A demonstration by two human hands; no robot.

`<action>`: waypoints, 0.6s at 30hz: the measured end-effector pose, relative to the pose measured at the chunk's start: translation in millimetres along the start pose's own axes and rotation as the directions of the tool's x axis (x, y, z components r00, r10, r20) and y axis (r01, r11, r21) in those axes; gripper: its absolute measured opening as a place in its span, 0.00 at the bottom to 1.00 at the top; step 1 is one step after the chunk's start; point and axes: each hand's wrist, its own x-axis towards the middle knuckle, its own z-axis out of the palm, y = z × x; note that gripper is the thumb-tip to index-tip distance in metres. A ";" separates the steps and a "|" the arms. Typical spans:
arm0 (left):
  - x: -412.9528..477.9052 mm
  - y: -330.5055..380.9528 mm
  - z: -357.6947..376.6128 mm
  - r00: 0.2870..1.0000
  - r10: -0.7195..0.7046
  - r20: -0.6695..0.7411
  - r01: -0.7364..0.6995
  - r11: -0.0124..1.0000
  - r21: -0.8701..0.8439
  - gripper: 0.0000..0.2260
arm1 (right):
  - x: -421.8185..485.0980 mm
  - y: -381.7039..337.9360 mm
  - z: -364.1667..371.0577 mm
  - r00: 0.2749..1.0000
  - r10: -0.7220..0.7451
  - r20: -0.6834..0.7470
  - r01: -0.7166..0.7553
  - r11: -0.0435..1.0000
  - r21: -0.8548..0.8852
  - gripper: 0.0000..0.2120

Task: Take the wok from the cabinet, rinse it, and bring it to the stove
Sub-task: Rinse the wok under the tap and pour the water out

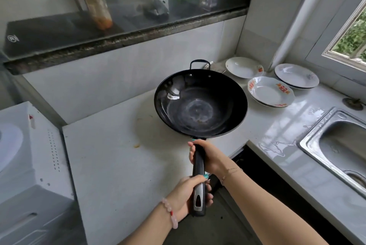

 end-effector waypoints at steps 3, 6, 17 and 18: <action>-0.2 -0.8 9.3 0.991 0.099 -0.095 -0.094 0.994 0.059 0.07 | 3.7 1.3 5.6 0.999 0.048 0.009 -0.048 0.998 0.028 0.17; -0.6 4.5 22.0 0.983 0.150 -0.109 -0.137 0.983 0.119 0.09 | 4.9 -2.4 8.8 0.999 0.044 0.005 -0.044 0.997 0.065 0.22; -5.2 2.4 47.3 0.980 0.191 -0.046 -0.176 0.957 0.233 0.09 | -12.4 -15.5 -7.5 0.999 -0.036 -0.026 0.038 0.996 0.075 0.23; -4.2 1.4 50.7 0.981 0.192 -0.029 -0.180 0.954 0.241 0.10 | -16.9 -18.2 -10.2 0.998 -0.053 -0.030 0.055 0.995 0.081 0.22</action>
